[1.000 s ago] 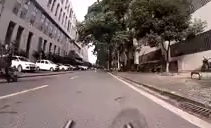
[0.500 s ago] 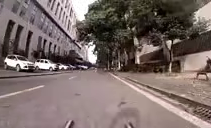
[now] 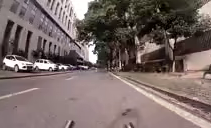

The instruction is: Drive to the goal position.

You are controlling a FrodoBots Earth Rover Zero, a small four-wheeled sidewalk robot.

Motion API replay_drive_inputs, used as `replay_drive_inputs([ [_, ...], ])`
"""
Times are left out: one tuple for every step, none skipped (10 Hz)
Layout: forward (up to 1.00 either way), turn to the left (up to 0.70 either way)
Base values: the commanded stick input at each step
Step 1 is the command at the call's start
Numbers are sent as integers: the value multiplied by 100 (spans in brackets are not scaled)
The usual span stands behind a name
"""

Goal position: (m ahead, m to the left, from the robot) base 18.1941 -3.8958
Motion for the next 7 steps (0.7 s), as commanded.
replay_drive_inputs([
  [70, 1],
  [70, 5],
  [70, 10],
  [70, 8],
  [70, 0],
  [70, 0],
  [70, 0],
])
